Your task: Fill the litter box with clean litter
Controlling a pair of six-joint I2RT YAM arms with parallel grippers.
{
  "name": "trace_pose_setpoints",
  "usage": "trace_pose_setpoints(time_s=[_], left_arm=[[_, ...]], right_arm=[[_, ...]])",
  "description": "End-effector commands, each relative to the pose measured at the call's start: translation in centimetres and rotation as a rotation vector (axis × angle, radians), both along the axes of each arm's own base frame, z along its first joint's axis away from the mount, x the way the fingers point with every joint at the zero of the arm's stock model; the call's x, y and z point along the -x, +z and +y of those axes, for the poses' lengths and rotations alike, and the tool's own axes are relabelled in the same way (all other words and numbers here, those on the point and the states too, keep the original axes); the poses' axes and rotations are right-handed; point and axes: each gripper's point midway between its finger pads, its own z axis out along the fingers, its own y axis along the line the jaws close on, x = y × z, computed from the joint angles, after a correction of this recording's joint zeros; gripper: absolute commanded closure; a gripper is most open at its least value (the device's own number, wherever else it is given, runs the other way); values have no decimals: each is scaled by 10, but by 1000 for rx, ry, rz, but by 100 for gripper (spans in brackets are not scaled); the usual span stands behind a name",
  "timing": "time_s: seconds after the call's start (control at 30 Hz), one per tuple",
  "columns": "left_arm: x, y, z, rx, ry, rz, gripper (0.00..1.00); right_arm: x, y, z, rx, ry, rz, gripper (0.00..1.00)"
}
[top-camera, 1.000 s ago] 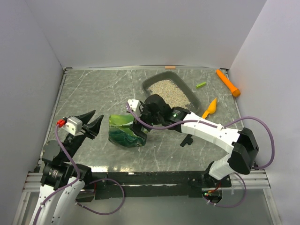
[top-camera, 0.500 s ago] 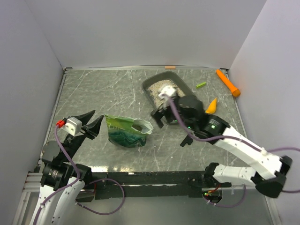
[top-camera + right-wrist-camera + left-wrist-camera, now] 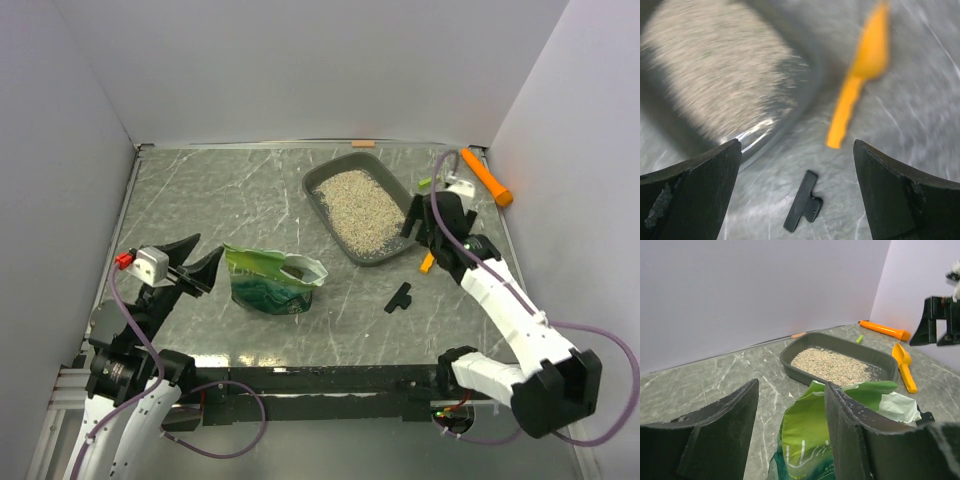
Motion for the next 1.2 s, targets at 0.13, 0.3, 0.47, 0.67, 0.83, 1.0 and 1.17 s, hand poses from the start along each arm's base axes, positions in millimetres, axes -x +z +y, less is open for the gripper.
trace_pose_setpoints(time_s=[0.13, 0.3, 0.47, 0.67, 0.83, 1.0, 1.17], left_arm=[[3, 15, 14, 73, 70, 2, 39], [6, 16, 17, 82, 80, -6, 37], [5, 16, 20, 91, 95, -2, 34], [7, 16, 19, 87, 89, -10, 32], [7, 16, 21, 89, 97, -13, 31], [7, 16, 19, 85, 88, -11, 24], [8, 16, 20, 83, 91, -16, 21]], right_arm=[[4, -75, -73, -197, -511, 199, 0], [5, -117, -76, -245, -558, 285, 1], [0, -142, -69, -275, -539, 336, 1], [-9, -153, -65, -280, -512, 355, 1], [-10, -162, -67, -250, -513, 398, 3], [-9, -166, -67, -248, -518, 408, 16], [-10, -165, -67, -246, -510, 399, 67]])
